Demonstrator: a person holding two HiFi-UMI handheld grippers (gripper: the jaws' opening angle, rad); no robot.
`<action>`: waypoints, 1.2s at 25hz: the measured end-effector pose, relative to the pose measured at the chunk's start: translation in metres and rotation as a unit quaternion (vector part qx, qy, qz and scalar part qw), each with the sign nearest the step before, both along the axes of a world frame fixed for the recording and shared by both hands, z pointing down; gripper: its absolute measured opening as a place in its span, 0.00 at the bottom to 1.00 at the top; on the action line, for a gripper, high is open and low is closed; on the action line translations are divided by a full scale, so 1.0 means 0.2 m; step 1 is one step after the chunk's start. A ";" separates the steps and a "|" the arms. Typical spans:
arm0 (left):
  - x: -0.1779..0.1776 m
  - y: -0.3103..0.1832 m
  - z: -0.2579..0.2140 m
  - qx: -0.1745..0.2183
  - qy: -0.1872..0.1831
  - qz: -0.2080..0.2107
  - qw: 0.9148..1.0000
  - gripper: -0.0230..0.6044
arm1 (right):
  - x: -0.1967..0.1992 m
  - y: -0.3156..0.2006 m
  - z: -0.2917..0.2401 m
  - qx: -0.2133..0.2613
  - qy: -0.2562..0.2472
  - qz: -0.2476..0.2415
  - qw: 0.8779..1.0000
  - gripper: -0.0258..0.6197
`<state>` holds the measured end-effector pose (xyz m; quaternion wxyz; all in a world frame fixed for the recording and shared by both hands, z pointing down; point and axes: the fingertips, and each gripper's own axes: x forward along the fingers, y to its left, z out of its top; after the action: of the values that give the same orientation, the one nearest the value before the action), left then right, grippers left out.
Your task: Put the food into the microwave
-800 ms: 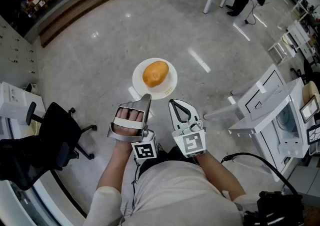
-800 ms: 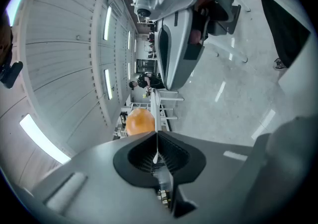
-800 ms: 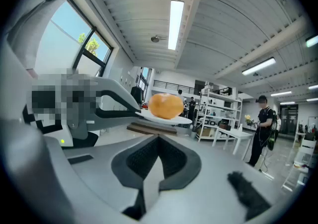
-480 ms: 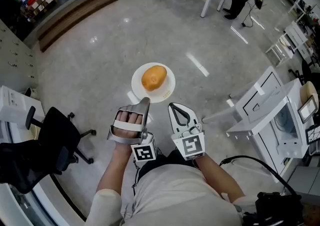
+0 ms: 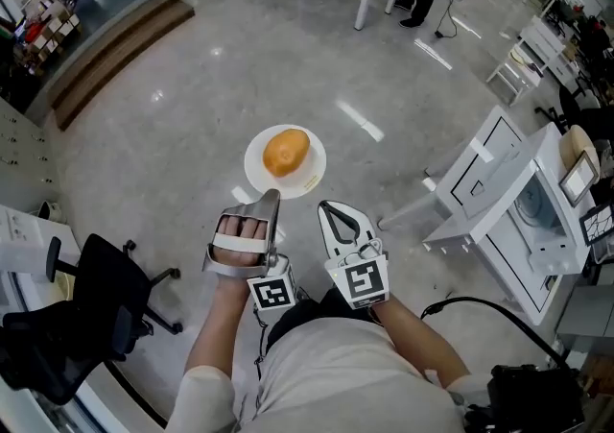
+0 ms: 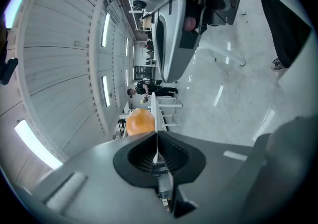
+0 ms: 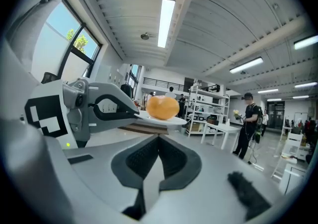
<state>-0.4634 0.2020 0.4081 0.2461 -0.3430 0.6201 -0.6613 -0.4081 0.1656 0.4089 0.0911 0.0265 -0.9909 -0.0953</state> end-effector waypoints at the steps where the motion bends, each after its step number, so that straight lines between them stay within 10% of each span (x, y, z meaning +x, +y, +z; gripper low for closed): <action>1: 0.01 -0.02 0.00 0.000 0.000 0.005 1.000 0.06 | 0.02 -0.02 0.00 0.002 0.001 0.007 1.000 0.06; 17: 0.31 -0.36 0.05 0.004 -0.014 0.146 0.989 0.07 | 0.45 -0.27 0.00 0.027 0.020 0.156 0.987 0.06; 30: 0.94 -0.64 -0.08 0.013 0.009 0.242 0.970 0.07 | 1.04 -0.46 -0.22 0.054 -0.004 0.234 0.971 0.06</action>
<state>-0.2755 0.0750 0.3921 0.3979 -0.4853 0.5291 -0.5712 -0.2010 0.0740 0.3654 0.1054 0.2631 -0.9509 -0.1242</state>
